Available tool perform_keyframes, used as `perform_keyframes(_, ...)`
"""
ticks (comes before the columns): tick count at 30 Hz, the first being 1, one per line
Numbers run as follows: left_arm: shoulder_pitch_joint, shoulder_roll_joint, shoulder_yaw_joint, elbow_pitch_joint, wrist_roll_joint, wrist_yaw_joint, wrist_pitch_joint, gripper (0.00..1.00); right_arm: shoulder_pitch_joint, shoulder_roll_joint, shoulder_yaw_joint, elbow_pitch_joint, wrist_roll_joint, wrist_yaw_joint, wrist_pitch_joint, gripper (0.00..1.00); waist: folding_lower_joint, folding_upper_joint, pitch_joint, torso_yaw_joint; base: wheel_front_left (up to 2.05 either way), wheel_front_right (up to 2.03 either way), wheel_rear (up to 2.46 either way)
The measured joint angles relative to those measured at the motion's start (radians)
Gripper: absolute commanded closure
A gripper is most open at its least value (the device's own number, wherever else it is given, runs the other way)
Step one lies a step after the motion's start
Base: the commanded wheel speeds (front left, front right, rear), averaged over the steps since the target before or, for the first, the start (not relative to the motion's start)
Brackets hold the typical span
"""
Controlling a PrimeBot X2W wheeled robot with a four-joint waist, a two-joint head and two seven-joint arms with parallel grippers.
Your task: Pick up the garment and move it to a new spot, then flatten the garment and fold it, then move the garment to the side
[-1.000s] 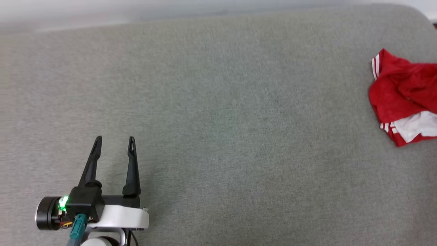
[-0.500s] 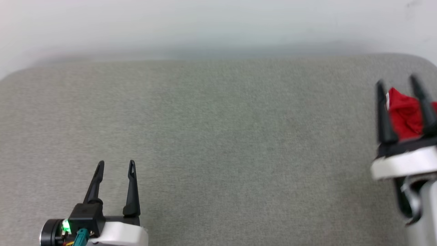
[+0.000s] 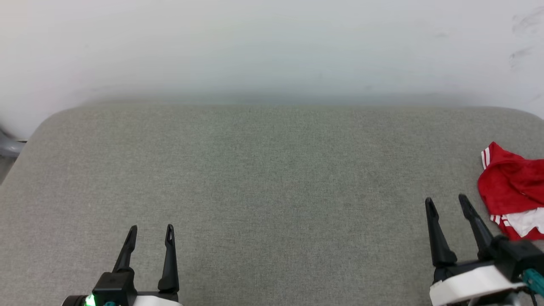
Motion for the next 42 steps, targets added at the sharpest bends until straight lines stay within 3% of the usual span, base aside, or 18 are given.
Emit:
perform_keyframes(20,0.040,-0.006,0.004,0.026,-0.008,-0.023,0.000,0.00,0.106,0.038,-0.030,-0.037,-0.017,0.000,0.008,0.00,0.0001,0.0000,-0.035,0.002,0.00,0.00,0.00)
perform_keyframes(21,0.041,-0.007,0.004,0.033,-0.008,-0.023,0.000,1.00,0.107,0.038,-0.030,-0.030,-0.017,0.000,0.009,1.00,0.0002,0.0000,-0.036,0.002,0.00,0.00,0.00)
perform_keyframes(26,0.052,-0.010,0.004,0.083,-0.018,-0.023,0.010,1.00,0.122,0.039,-0.029,0.015,-0.007,0.000,0.014,1.00,0.0002,0.0000,-0.036,0.002,0.00,0.00,0.00)
perform_keyframes(42,0.013,-0.010,0.025,0.115,-0.332,-0.045,0.087,1.00,0.096,0.039,-0.037,0.043,0.298,0.000,0.081,1.00,0.0003,0.0000,-0.031,0.000,0.00,0.00,0.00)
